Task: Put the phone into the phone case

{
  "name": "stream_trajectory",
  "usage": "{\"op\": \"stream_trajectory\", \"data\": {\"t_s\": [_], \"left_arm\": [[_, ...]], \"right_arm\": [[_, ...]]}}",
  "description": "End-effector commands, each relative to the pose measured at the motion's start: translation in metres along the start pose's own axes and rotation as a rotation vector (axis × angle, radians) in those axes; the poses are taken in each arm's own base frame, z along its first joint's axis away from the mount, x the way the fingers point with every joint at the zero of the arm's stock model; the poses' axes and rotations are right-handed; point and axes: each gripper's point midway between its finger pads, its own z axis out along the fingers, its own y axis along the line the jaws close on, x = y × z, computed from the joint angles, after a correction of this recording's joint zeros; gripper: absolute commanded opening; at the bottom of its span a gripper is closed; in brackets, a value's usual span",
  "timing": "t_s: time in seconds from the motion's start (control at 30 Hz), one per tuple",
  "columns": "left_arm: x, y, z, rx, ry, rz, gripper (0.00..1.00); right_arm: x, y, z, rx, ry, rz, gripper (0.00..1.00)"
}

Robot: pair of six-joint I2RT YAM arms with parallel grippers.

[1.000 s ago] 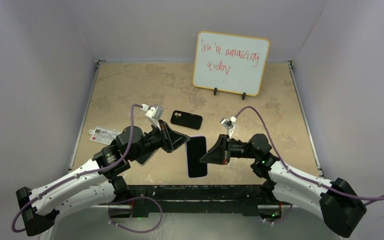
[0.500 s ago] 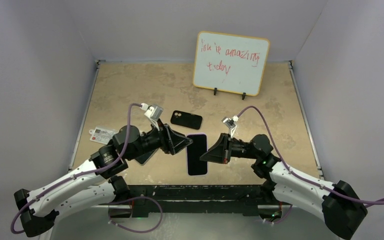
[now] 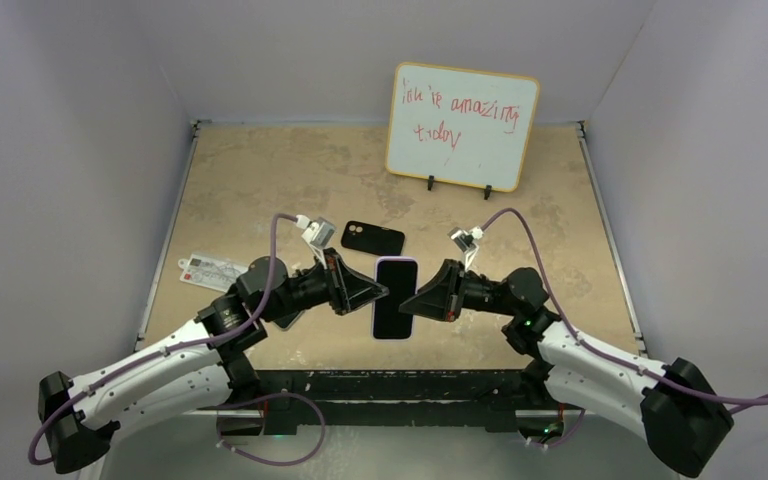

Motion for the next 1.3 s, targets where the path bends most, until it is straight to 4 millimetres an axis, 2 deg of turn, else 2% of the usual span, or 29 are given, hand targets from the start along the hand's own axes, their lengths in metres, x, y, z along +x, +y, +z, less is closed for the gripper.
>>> {"op": "stream_trajectory", "data": {"t_s": [0.0,0.07,0.13,0.2,0.3,0.47,0.6,0.63,0.77,0.87,1.03,1.07,1.17,1.27], "left_arm": [[-0.006,-0.032,-0.005,0.182,-0.035,0.094,0.0],[-0.003,-0.032,-0.007,0.19,-0.023,0.127,0.0],[0.0,-0.033,-0.009,0.199,-0.006,0.157,0.0],[0.003,-0.03,-0.01,0.188,0.009,0.175,0.0],[0.006,-0.027,-0.011,0.173,0.033,0.197,0.0],[0.007,-0.023,-0.011,0.151,0.041,0.195,0.0],[0.008,-0.009,-0.008,0.076,0.052,0.199,0.0],[0.009,-0.004,-0.008,0.053,0.061,0.2,0.0],[0.011,0.012,-0.006,-0.035,0.081,0.194,0.0],[0.012,0.031,-0.003,-0.14,0.108,0.195,0.0],[0.014,0.045,0.006,-0.213,0.14,0.204,0.0],[0.014,0.044,0.007,-0.209,0.141,0.2,0.0],[0.01,0.033,0.011,-0.154,0.114,0.175,0.0],[0.007,0.028,0.014,-0.128,0.086,0.147,0.0]], "right_arm": [[-0.023,0.031,0.005,-0.082,-0.049,-0.086,0.22],[-0.025,0.033,0.005,-0.073,-0.054,-0.085,0.37],[-0.029,0.035,0.005,-0.059,-0.063,-0.089,0.47],[-0.036,0.037,0.005,-0.043,-0.087,-0.097,0.53],[-0.047,0.047,0.004,-0.036,-0.12,-0.122,0.53],[-0.058,0.053,0.003,0.017,-0.137,-0.167,0.42],[-0.064,0.051,-0.002,0.06,-0.173,-0.193,0.4],[-0.065,0.052,-0.003,0.064,-0.178,-0.201,0.36],[-0.064,0.05,-0.004,0.074,-0.176,-0.212,0.0],[-0.064,0.038,-0.003,0.134,-0.17,-0.174,0.0],[-0.065,0.023,-0.002,0.217,-0.155,-0.145,0.0],[-0.066,0.021,-0.003,0.231,-0.157,-0.138,0.05],[-0.067,0.013,-0.007,0.289,-0.166,-0.118,0.35],[-0.068,0.002,-0.019,0.388,-0.192,-0.095,0.58]]}}
